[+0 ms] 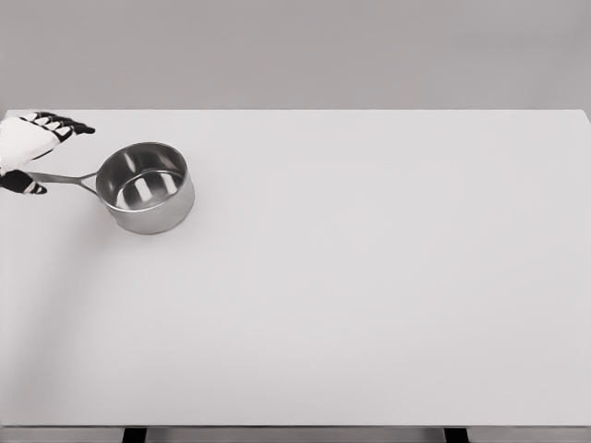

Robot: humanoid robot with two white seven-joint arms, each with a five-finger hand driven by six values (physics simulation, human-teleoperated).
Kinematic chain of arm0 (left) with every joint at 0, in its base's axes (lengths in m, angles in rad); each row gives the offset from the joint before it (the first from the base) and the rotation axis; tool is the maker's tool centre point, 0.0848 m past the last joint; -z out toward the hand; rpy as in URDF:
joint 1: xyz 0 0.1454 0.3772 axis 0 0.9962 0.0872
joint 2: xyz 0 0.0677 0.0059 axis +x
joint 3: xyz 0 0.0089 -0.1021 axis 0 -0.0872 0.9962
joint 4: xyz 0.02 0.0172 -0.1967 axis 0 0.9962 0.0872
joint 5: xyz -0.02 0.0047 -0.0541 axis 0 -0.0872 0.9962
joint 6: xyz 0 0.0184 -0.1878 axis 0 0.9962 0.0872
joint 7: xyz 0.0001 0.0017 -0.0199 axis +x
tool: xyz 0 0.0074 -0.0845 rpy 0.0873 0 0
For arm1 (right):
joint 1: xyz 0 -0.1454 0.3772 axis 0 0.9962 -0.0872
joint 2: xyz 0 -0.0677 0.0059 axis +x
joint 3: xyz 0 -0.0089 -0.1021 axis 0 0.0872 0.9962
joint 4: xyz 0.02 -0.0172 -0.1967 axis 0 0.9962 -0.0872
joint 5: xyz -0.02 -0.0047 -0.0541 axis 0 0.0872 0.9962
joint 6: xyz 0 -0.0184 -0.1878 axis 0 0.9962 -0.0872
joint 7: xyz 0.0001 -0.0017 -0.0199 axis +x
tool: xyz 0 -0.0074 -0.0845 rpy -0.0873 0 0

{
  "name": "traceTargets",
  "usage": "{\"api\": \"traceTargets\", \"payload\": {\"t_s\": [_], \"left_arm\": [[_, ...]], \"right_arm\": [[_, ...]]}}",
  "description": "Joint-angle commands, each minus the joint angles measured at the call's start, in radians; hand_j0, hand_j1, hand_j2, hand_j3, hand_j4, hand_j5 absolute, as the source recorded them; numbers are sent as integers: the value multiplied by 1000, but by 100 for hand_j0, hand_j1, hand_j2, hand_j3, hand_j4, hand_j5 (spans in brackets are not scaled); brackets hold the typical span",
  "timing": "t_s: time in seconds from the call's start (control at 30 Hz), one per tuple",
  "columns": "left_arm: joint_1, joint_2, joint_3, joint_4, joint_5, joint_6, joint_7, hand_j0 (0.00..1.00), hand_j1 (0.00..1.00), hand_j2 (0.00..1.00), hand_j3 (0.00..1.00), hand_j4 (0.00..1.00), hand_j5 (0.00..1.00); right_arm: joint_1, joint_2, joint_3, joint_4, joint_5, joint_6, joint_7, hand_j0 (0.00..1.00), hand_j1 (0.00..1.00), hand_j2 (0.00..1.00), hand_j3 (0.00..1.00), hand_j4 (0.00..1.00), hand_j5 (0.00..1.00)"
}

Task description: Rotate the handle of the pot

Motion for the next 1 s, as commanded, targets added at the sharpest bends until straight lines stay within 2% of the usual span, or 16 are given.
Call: {"api": "traceTargets", "payload": {"t_s": [0.0, 0.03, 0.17, 0.2, 0.23, 0.3, 0.37, 0.4, 0.43, 0.47, 0.5, 0.63, 0.7, 0.97], "left_arm": [[0, 6, 1, -65, 45, 3, 2, 100, 100, 100, 100, 100, 100], [20, 11, 1, -99, 83, 3, 2, 100, 100, 100, 100, 100, 100], [54, 32, 2, -153, 94, 3, 34, 100, 100, 100, 100, 100, 100], [66, 38, 7, -186, 108, 3, 43, 100, 100, 100, 100, 100, 100], [83, 58, 7, -216, 143, 3, 49, 100, 100, 100, 100, 100, 100], [147, 121, 11, -303, 278, 3, 52, 100, 100, 100, 100, 100, 100], [195, 134, 19, -400, 396, 3, 52, 100, 100, 100, 100, 100, 100], [225, 135, 44, -455, 456, 3, 52, 100, 100, 100, 100, 100, 100], [247, 134, 66, -479, 482, 3, 52, 100, 100, 100, 100, 100, 100], [307, 132, 126, -535, 511, 3, 49, 100, 100, 100, 100, 100, 100], [330, 126, 136, -544, 511, 3, 46, 100, 100, 100, 100, 100, 100], [341, 106, 140, -545, 516, 3, 48, 100, 100, 100, 100, 100, 100], [345, 51, 140, -544, 521, 3, 42, 100, 100, 100, 100, 100, 100], [353, 42, 143, -552, 521, 3, 42, 100, 100, 100, 100, 100, 100]], "right_arm": [[0, 0, 0, 0, 0, 0, 0, 100, 100, 100, 100, 100, 100], [0, 0, 0, 0, 0, 0, 0, 100, 100, 100, 100, 100, 100], [0, 0, 0, 0, 0, 0, 0, 100, 100, 100, 100, 100, 100], [0, 0, 0, 0, 0, 0, 0, 100, 100, 100, 100, 100, 100], [0, 0, 0, 0, 0, 0, 0, 100, 100, 100, 100, 100, 100], [0, 0, 0, 0, 0, -1, 0, 100, 100, 100, 100, 100, 100], [0, 0, 0, 0, 0, -1, -1, 100, 100, 100, 100, 100, 100], [0, 0, 0, 0, 0, 0, 0, 100, 100, 100, 100, 100, 100], [0, 0, 0, 0, 0, -1, -1, 100, 100, 100, 100, 100, 100], [0, 0, 0, 0, 0, 0, 0, 100, 100, 100, 100, 100, 100], [0, 0, 0, 0, 0, -1, 0, 100, 100, 100, 100, 100, 100], [0, 0, 0, 0, 0, 0, 0, 100, 100, 100, 100, 100, 100], [0, 0, 0, 0, 0, 0, 0, 100, 100, 100, 100, 100, 100], [0, 0, 0, 0, 0, 0, 0, 100, 100, 100, 100, 100, 100]]}}
